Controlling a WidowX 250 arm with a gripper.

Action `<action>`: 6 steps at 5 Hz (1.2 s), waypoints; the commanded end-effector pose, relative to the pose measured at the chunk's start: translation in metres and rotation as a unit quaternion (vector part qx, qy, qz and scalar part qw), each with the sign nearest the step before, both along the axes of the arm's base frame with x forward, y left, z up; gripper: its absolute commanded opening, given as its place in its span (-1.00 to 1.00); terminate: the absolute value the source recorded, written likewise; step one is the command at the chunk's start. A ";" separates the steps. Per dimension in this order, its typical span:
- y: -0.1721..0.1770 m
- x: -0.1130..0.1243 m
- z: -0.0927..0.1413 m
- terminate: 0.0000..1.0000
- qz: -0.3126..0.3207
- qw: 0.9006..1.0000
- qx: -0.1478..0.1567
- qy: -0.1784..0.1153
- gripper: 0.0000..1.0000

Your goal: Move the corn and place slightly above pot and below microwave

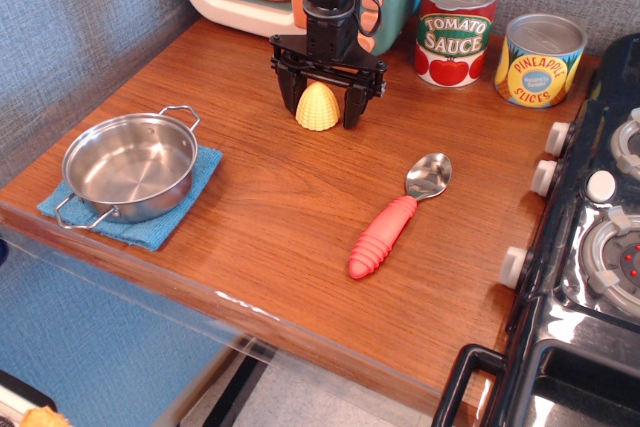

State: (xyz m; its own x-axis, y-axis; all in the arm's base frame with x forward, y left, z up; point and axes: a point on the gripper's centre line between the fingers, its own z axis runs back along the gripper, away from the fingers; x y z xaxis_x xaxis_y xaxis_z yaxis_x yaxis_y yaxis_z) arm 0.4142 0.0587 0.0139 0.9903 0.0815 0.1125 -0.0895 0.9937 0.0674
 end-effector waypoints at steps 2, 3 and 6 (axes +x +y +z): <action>0.006 0.010 0.047 -1.00 -0.002 0.998 -0.021 -0.053 -1.00; 0.012 0.023 0.083 -1.00 0.005 0.995 -0.032 -0.094 -1.00; 0.106 0.010 0.088 -1.00 0.090 0.991 -0.004 -0.094 -1.00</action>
